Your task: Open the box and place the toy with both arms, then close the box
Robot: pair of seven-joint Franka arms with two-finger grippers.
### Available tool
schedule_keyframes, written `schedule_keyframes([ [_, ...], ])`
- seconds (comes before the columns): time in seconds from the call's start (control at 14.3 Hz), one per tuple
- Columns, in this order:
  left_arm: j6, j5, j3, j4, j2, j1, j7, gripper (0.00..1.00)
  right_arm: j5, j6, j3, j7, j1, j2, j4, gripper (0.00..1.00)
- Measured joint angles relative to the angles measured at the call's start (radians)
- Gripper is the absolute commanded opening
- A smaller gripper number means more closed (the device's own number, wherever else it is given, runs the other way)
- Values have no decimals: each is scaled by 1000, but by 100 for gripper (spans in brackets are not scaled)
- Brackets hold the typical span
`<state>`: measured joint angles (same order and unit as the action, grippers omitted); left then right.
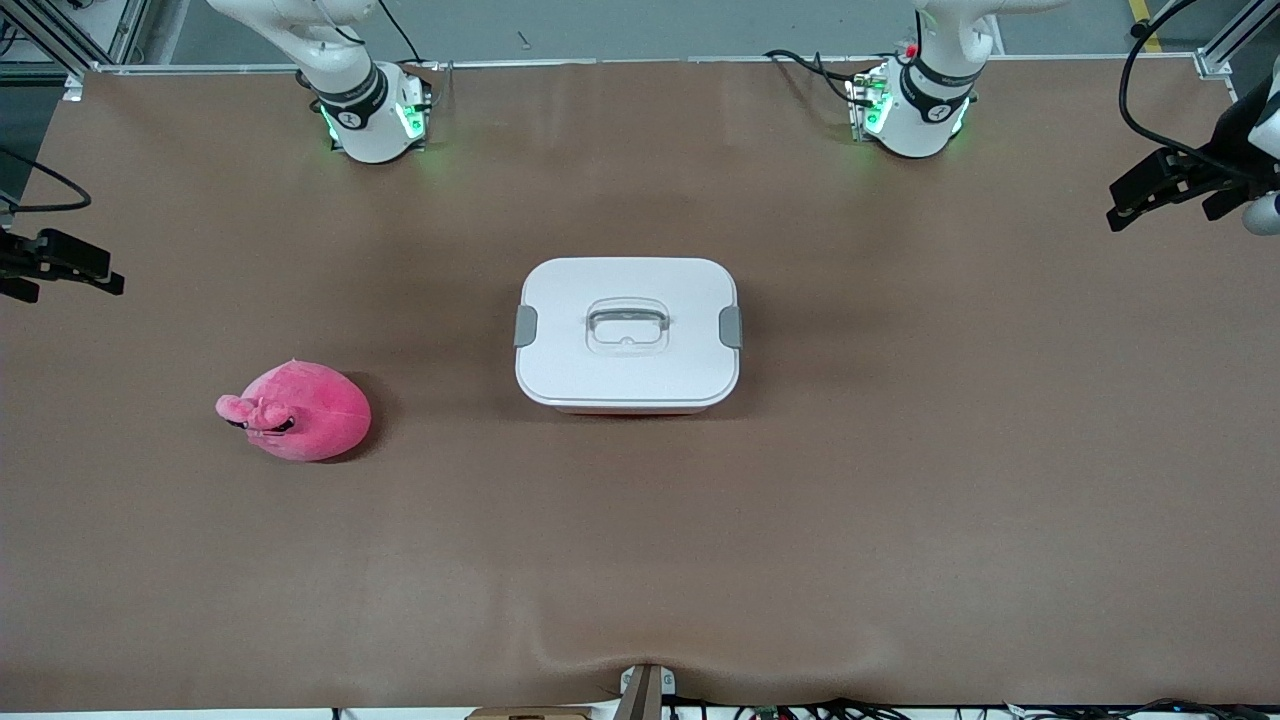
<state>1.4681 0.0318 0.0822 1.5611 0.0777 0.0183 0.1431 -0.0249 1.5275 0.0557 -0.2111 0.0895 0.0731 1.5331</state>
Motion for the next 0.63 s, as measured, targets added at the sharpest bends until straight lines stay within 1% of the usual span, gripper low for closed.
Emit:
schedule_keyframes([
  [0.63,0,0,2,-1,0,-1,0,100,0,-12,-7,42,-2,0,2,100],
])
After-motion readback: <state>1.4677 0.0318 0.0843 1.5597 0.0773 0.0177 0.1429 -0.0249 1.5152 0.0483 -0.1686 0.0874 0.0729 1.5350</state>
